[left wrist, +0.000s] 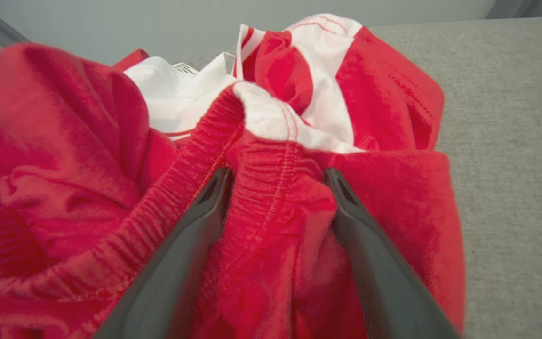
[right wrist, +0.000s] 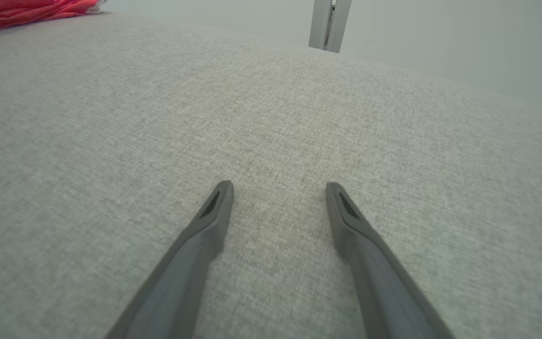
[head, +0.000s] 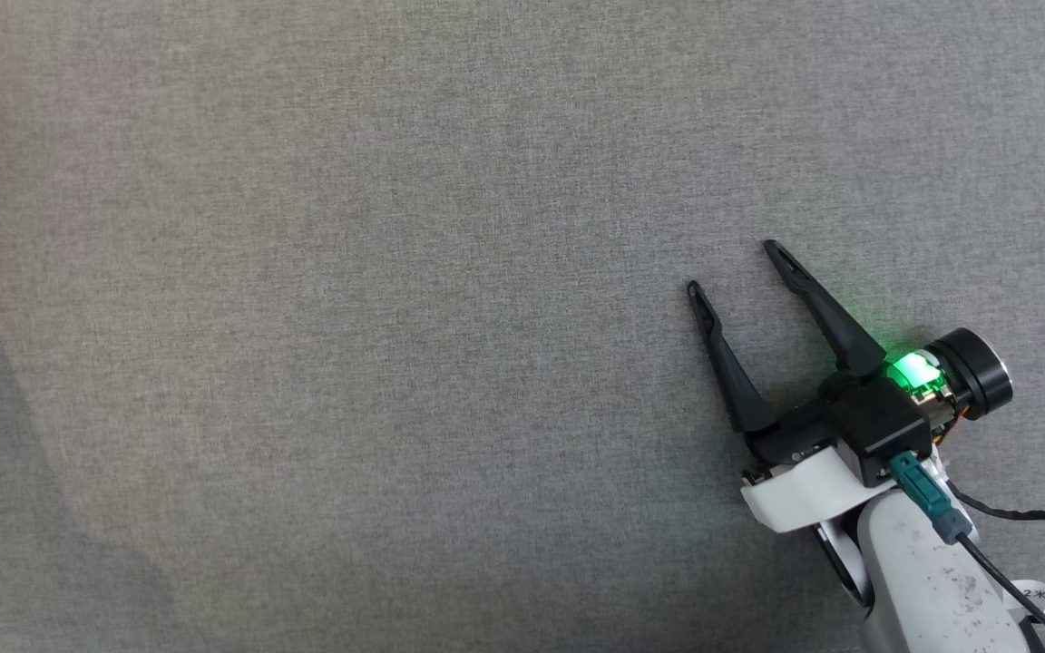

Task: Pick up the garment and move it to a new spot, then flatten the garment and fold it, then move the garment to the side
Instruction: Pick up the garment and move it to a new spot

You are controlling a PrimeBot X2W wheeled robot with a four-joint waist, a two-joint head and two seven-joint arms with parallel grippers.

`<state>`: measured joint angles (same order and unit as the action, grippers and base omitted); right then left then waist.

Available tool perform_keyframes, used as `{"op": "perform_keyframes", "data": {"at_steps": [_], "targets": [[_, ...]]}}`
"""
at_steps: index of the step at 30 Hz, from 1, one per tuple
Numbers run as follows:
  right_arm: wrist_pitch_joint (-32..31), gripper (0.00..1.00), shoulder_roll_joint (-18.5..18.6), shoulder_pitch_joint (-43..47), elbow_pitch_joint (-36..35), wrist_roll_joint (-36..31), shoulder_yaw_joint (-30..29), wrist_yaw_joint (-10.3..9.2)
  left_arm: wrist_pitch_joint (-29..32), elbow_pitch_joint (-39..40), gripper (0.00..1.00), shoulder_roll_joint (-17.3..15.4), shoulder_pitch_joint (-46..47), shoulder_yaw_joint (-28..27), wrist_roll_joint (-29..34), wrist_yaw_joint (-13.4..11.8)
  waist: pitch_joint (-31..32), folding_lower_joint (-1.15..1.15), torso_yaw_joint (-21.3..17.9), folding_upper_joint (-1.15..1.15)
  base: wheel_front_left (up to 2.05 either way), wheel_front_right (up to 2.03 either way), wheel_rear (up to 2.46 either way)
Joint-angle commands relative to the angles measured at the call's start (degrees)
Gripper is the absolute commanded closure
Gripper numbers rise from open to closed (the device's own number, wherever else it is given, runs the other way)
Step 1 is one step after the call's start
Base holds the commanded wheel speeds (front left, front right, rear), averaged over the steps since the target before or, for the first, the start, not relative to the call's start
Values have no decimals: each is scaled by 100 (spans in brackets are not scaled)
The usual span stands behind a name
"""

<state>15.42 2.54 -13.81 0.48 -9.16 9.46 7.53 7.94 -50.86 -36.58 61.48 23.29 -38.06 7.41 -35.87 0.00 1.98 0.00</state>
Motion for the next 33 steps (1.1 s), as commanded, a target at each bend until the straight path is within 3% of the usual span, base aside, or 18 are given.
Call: {"op": "perform_keyframes", "data": {"at_steps": [1, 2, 3, 4, 5, 17, 26, 33], "targets": [[-47, 0, 62, 93, 161, -24, -39, -8, 87, -54, 25, -68, 47, 84, -60, 9, 13, 0, -2, 0, 0, 0, 0], [-47, 0, 61, 90, 165, -17, -42, -8, 133, -70, 52, -71, 46, 139, -127, 9, 24, 0, -2, 0, 0, 0, 0], [-47, 0, 60, 85, 170, -8, -45, -8, 151, -73, 66, -76, 45, 183, -180, 9, 38, 0, -2, 0, 0, 0, 0], [-47, 0, 60, 82, 181, 6, -49, -8, 139, -73, 87, -81, 40, 226, -246, 9, 60, 0, 1, 0, 0, 0, 0], [-47, 0, 60, 82, 187, 18, -49, -8, 122, -71, 100, -89, 33, 258, -290, 9, 81, 0, 4, 0, 0, 0, 0], [-26, 0, 46, 114, 328, 216, 26, -8, -292, 417, 100, -448, -7, 791, -791, 9, 747, 0, 42, 0, 0, 0, 0], [-26, 0, 45, 328, 525, 507, 32, -8, -508, 1106, 100, -844, 175, 1374, -803, 10, 1745, 0, -16, 0, 0, 0, 0], [-25, 0, 45, 637, 671, 762, -45, -8, -632, 1928, 100, -809, 214, 1913, -816, 10, 2611, 0, -166, 0, 0, 0, 0]]}}
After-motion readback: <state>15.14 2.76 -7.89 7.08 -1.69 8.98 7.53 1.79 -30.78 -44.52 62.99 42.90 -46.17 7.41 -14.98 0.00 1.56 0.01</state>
